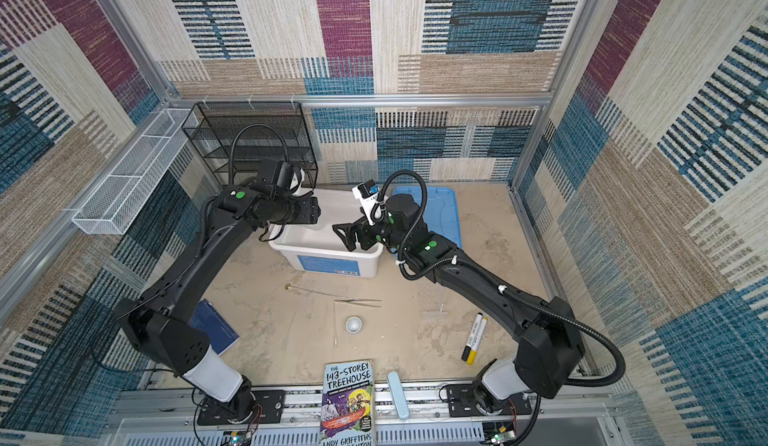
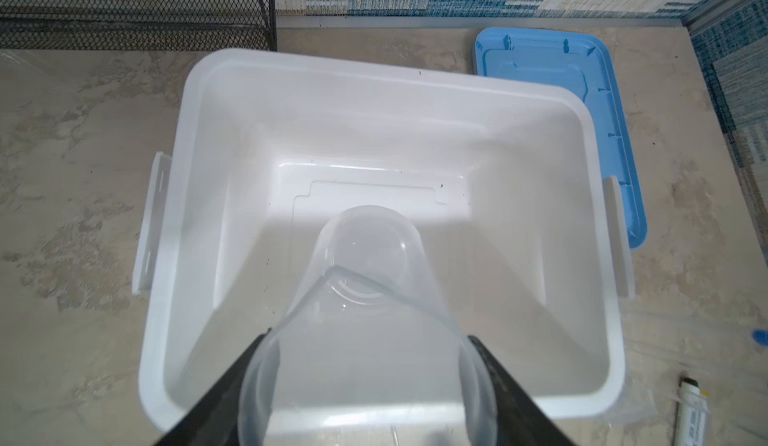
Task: Organize the chemistry lab equipment
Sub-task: 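Lift the beaker and carry it over the white bin with the left gripper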
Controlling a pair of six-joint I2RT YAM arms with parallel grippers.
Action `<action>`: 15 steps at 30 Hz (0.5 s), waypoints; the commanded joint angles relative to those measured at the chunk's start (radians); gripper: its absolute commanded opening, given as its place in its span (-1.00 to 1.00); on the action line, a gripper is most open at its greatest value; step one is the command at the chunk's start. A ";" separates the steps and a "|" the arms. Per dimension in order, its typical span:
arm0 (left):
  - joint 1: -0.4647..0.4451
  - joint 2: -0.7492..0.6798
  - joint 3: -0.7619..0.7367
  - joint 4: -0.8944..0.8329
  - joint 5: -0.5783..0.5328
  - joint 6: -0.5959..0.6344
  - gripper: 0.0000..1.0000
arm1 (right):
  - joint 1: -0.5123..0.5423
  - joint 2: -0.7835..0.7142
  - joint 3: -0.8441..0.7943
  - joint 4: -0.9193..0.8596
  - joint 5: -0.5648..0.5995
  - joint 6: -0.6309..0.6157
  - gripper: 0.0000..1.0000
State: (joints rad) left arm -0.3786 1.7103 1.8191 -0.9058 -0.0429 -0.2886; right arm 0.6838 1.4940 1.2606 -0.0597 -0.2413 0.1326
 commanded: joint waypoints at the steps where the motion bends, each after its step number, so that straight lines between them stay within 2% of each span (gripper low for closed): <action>1: 0.026 0.084 0.030 0.078 0.014 0.050 0.40 | 0.000 0.032 0.023 -0.036 -0.005 0.037 0.99; 7: 0.060 0.259 0.111 0.087 0.018 0.059 0.40 | -0.005 0.091 0.051 -0.031 0.017 0.038 0.99; 11: 0.060 0.325 0.138 0.082 -0.004 0.067 0.41 | -0.054 0.162 0.112 -0.023 -0.031 0.107 0.99; 15: 0.060 0.356 0.141 0.081 -0.010 0.062 0.41 | -0.058 0.215 0.172 -0.037 -0.024 0.110 0.99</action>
State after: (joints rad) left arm -0.3191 2.0541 1.9491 -0.8387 -0.0299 -0.2623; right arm 0.6220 1.6920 1.4052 -0.1028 -0.2520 0.2161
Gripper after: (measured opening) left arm 0.705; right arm 0.994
